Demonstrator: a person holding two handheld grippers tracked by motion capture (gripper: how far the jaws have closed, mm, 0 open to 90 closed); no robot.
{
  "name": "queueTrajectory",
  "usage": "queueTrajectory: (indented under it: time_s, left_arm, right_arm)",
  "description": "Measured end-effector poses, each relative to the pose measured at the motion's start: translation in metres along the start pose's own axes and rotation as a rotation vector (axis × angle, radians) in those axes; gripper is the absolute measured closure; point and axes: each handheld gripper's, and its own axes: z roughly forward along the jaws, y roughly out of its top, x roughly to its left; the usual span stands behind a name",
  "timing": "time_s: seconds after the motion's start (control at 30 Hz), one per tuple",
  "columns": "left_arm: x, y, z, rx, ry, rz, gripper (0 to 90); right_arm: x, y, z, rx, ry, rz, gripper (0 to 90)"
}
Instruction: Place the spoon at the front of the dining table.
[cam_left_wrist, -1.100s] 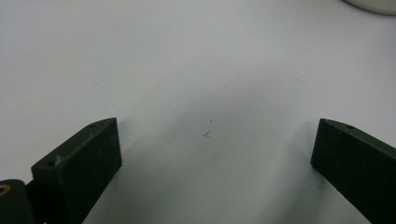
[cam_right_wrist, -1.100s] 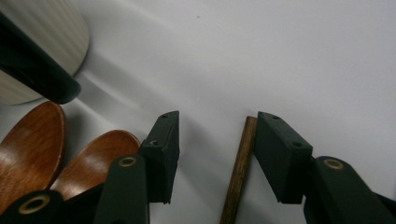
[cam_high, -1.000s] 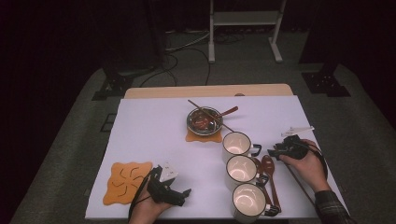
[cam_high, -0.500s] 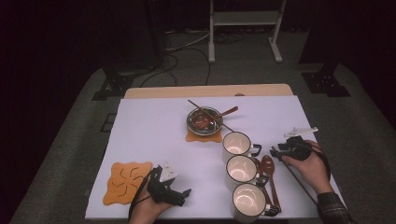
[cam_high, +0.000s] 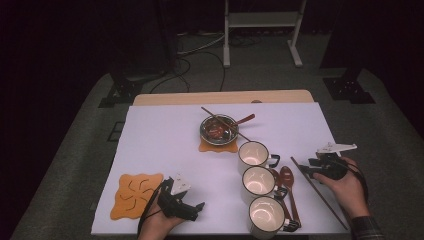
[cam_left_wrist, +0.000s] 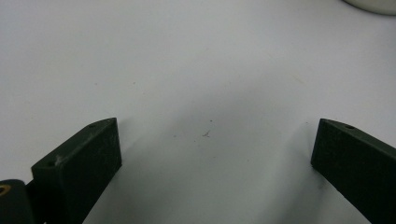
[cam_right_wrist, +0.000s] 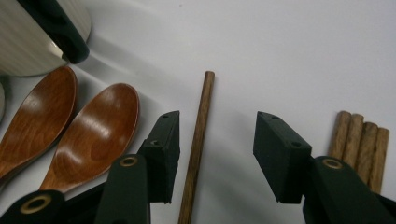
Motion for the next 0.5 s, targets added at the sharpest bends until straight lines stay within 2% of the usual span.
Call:
queueTrajectory:
  time_s: [0.17,0.5]
  left_arm:
    - [0.0,0.0,0.0,0.0,0.0,-0.001,0.5]
    - [0.0,0.0,0.0,0.0,0.0,0.0,0.5]
  right_arm:
    - [0.002,-0.008,-0.006,0.0,-0.003,0.008,50.1]
    - [0.008,-0.023,-0.015,0.013,-0.003,-0.005,51.6]
